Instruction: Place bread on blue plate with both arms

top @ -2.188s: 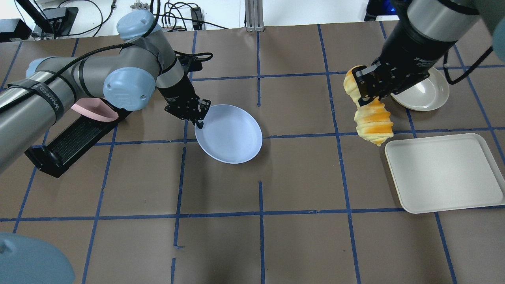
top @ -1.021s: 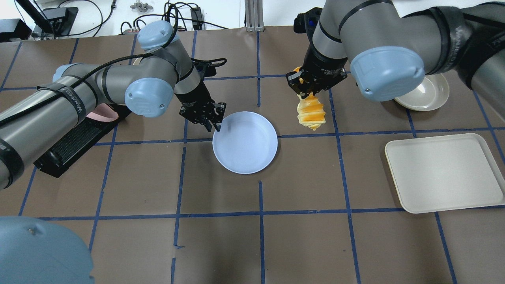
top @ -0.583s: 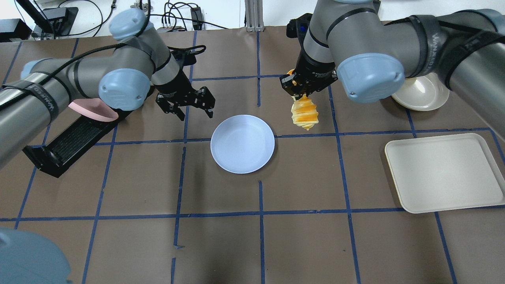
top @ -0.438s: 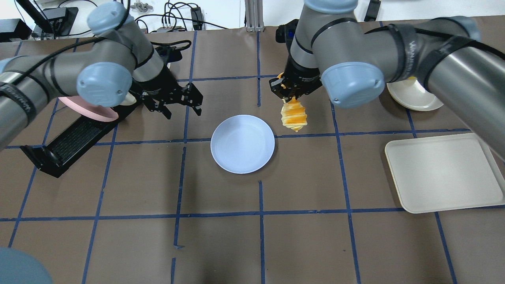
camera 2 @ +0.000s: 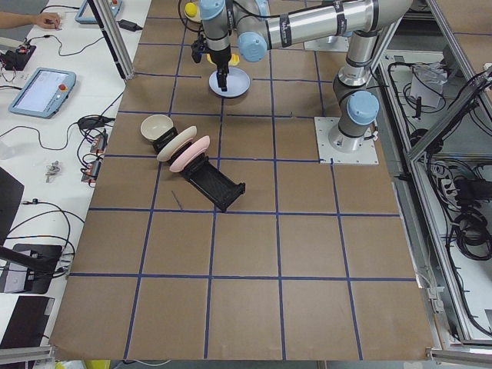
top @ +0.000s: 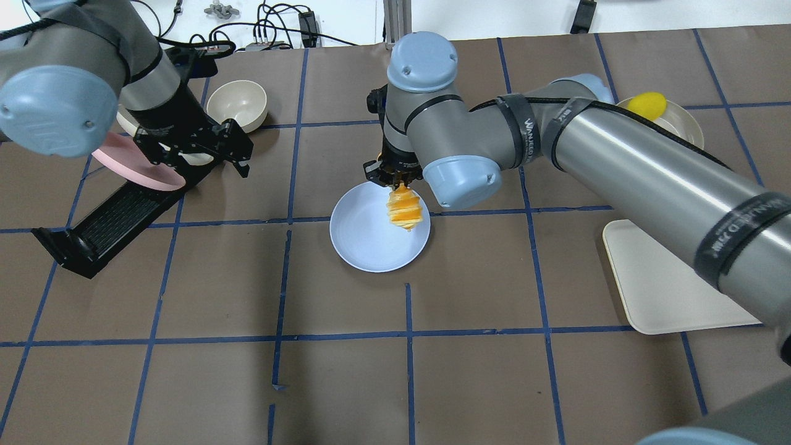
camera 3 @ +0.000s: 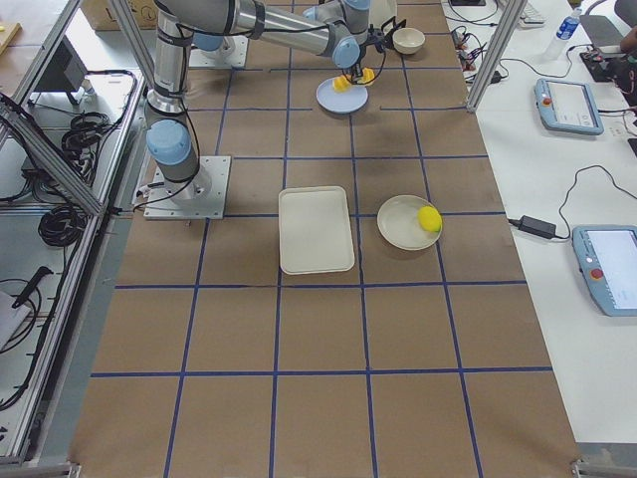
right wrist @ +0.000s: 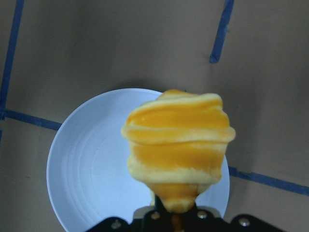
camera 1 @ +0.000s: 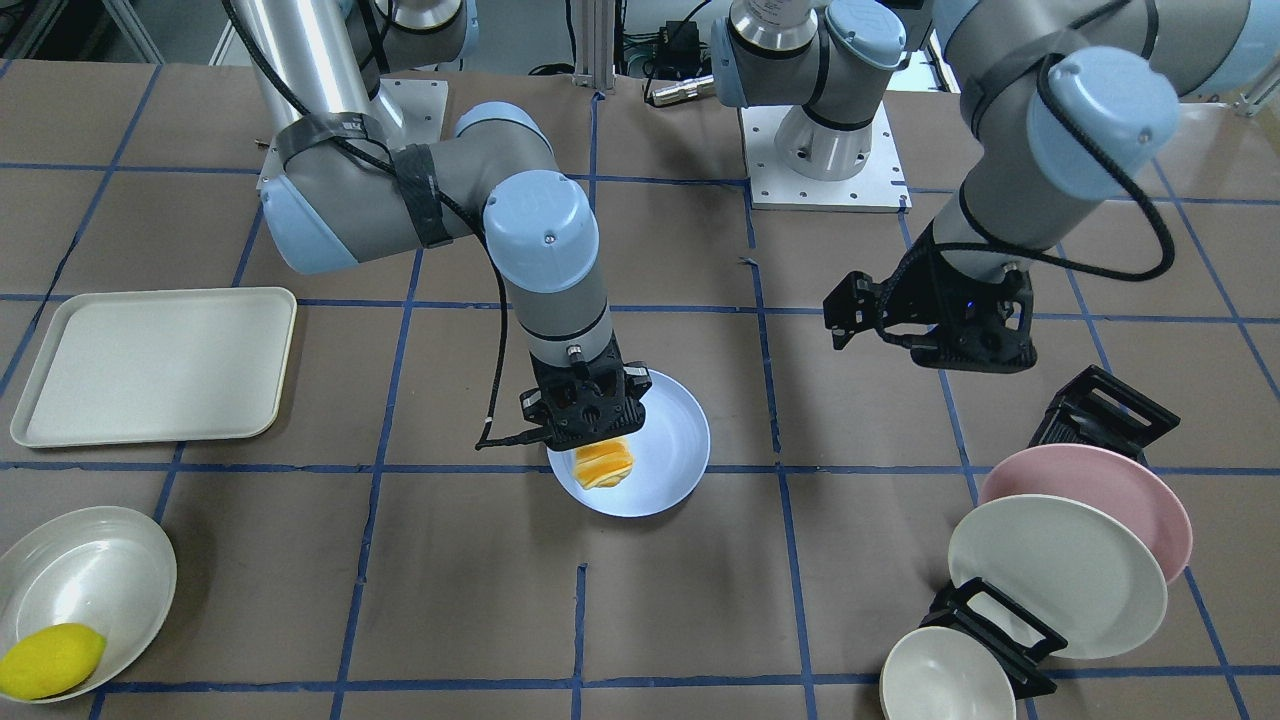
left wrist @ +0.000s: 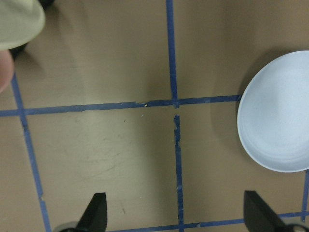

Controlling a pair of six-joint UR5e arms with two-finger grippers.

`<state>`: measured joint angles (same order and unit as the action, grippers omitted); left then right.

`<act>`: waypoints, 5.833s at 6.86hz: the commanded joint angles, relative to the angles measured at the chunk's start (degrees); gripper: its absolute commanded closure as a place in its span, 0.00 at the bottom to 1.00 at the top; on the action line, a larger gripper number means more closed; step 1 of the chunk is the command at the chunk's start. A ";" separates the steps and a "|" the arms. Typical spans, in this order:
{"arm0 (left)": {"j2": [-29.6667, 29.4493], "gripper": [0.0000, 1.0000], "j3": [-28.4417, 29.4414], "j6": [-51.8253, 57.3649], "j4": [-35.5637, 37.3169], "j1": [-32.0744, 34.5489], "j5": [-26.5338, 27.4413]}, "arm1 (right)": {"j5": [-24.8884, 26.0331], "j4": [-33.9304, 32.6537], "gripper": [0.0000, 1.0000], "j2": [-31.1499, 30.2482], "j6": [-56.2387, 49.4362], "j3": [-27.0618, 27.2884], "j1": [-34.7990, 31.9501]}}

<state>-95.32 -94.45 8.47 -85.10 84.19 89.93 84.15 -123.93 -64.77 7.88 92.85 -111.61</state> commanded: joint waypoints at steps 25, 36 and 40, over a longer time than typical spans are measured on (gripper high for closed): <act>5.94 0.00 1.11 -7.59 -5.43 2.21 -1.69 | 11.04 34.62 0.01 -10.82 0.69 -24.19 15.91; 4.97 0.00 2.60 -9.61 -6.66 2.30 -1.78 | 5.50 36.66 0.08 -29.53 -10.07 -1.02 15.72; 4.97 0.00 2.60 -9.61 -6.75 2.30 -1.78 | 6.20 35.87 0.06 -30.42 -9.90 0.49 15.72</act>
<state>-90.35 -91.85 -1.14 -91.78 86.49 88.15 90.28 -87.90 -95.15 -1.98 93.26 -95.88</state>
